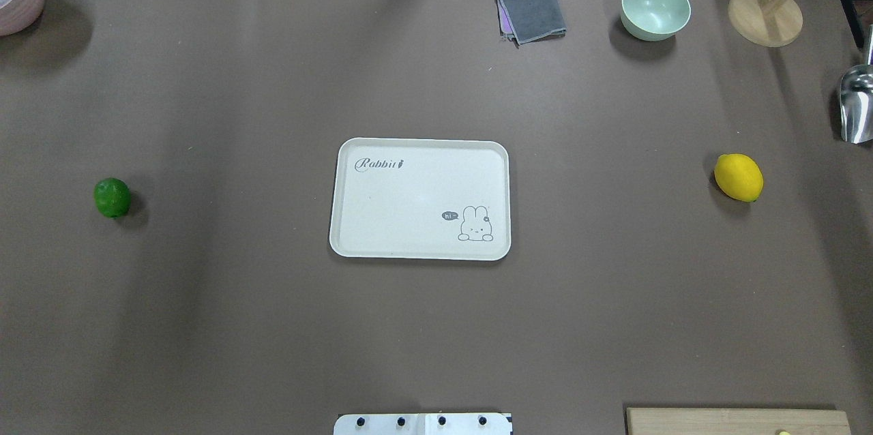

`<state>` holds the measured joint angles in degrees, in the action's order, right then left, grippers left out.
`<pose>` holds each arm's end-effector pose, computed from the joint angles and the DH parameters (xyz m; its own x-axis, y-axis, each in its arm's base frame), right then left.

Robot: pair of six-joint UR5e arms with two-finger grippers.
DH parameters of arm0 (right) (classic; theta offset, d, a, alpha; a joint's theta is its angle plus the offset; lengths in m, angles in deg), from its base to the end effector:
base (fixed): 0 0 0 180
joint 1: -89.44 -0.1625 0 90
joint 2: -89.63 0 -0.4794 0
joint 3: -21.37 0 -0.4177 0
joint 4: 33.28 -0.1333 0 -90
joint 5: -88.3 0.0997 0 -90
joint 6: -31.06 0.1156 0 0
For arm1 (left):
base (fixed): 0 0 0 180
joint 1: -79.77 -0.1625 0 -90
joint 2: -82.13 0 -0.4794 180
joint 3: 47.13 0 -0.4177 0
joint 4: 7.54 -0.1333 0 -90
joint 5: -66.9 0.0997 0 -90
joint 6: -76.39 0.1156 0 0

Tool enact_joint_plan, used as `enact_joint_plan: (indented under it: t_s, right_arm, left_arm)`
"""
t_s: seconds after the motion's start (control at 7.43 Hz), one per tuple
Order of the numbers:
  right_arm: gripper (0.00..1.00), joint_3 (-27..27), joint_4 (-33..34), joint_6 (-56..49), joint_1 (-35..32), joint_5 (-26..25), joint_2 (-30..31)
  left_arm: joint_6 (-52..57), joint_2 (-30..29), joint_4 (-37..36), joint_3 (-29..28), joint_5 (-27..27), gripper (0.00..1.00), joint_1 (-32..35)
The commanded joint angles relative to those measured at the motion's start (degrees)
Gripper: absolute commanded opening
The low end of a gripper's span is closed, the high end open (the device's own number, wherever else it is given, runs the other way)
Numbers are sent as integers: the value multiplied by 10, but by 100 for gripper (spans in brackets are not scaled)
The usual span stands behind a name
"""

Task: Place all lemons on tray

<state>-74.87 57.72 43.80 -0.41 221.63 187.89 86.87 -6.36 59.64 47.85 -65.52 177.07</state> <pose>0.0528 -0.4438 0.7409 0.7102 0.2536 0.6568 -0.1579 0.9665 -0.2025 -0.1146 -0.4593 0.7300 0.7139 -0.1400 -0.6861 -0.0101 0.9776 -0.2100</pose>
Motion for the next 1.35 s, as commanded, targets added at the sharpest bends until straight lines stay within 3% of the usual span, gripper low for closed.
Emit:
enact_joint_plan:
  t_s: [0.0, 0.27, 0.4, 0.54, 0.81, 0.94, 1.21]
  right_arm:
    - [100, 1, 1, 0, -1, 0, 0]
    - [100, -4, -1, 0, -8, 0, 8]
    - [100, -4, -7, -1, -9, 1, 8]
    - [100, -9, -8, 0, -7, 3, 0]
    - [100, -8, -42, 10, 26, 48, -2]
    - [100, -4, -69, 45, 45, 47, -17]
    - [100, 9, -98, 131, 97, 43, -63]
  left_arm:
    - [-77, -4, -2, 12, -63, 93, -38]
    - [-139, -20, -1, 57, -40, 95, -138]
    - [-149, -18, 1, 66, -34, 88, -151]
    - [-264, -27, 8, 71, -107, 65, -166]
    - [-433, -40, 123, 80, -114, 99, -255]
    - [-487, -41, 171, 76, -113, 99, -285]
    - [-496, -60, 215, 37, -113, 98, -315]
